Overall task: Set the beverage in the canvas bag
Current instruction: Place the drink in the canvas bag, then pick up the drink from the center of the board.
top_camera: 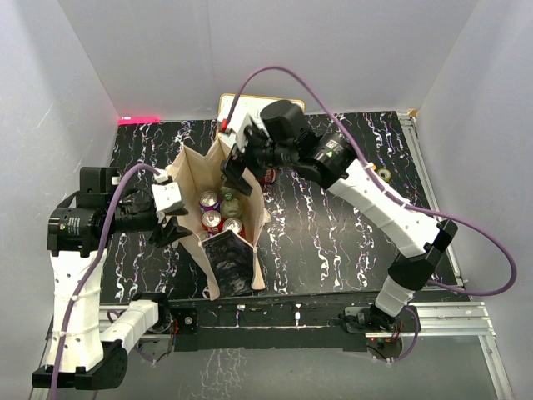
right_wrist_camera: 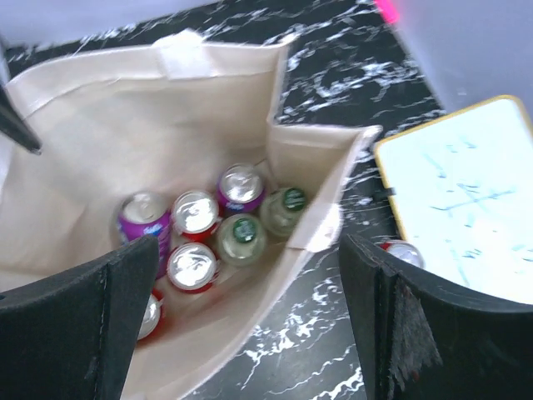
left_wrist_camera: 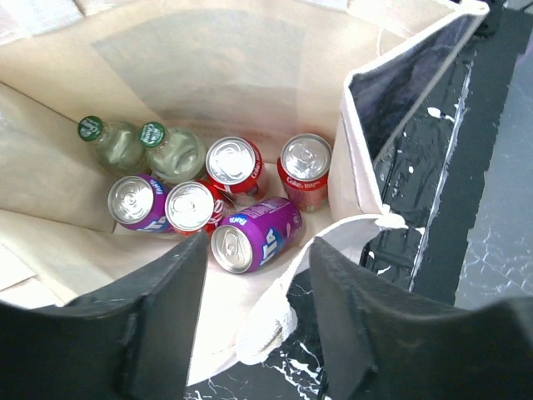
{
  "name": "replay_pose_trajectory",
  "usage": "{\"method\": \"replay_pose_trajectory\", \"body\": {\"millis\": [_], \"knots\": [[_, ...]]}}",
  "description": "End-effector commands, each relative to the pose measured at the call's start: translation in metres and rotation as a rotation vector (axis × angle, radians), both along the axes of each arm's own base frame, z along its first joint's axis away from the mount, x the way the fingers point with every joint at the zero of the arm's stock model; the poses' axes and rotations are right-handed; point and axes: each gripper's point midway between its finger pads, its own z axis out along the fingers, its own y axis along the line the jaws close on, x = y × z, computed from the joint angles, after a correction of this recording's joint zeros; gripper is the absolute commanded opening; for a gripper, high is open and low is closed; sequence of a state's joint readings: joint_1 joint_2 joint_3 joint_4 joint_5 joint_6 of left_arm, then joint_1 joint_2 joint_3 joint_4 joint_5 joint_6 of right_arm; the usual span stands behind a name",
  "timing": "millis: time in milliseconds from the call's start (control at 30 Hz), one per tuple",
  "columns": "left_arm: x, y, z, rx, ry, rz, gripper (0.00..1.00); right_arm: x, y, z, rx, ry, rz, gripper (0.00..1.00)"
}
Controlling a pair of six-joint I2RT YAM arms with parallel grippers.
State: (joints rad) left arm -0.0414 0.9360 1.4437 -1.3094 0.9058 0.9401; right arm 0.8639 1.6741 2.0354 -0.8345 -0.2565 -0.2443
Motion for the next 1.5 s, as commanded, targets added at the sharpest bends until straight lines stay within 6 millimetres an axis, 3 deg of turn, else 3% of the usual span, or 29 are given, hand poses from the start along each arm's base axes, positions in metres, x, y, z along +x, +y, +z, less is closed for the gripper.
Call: {"method": "replay_pose_trajectory", "body": {"millis": [0, 100, 233, 367, 467, 533, 700, 967, 1233, 1467], "knots": [[0.007, -0.003, 0.023, -0.067, -0.019, 0.044, 0.62, 0.025, -0.032, 0.075, 0.175, -0.122, -0.185, 0.92], [0.017, -0.002, 0.040, -0.115, -0.021, 0.102, 0.70, 0.055, -0.059, 0.078, 0.203, -0.137, -0.339, 0.94], [0.041, 0.002, 0.071, -0.215, -0.018, 0.222, 0.81, 0.099, -0.090, 0.054, 0.211, -0.064, -0.499, 0.94], [0.069, 0.015, 0.097, -0.328, 0.004, 0.367, 0.93, 0.143, -0.101, -0.004, 0.136, 0.038, -0.588, 0.94], [0.087, 0.032, 0.100, -0.372, 0.022, 0.486, 0.95, 0.173, -0.105, -0.056, 0.071, 0.124, -0.633, 0.95], [0.097, 0.047, 0.099, -0.389, 0.027, 0.582, 0.95, 0.186, -0.106, -0.081, 0.047, 0.166, -0.635, 0.95], [0.110, 0.069, 0.088, -0.400, 0.036, 0.695, 0.91, 0.205, -0.091, -0.121, -0.018, 0.205, -0.588, 0.99], [0.125, 0.080, 0.076, -0.373, 0.050, 0.714, 0.90, 0.223, -0.075, -0.190, -0.138, 0.278, -0.546, 0.99], [0.138, 0.085, 0.070, -0.358, 0.054, 0.703, 0.90, 0.230, -0.065, -0.226, -0.226, 0.279, -0.534, 1.00], [0.141, 0.087, 0.068, -0.346, 0.053, 0.702, 0.90, 0.233, -0.064, -0.244, -0.265, 0.283, -0.530, 0.97]]}}
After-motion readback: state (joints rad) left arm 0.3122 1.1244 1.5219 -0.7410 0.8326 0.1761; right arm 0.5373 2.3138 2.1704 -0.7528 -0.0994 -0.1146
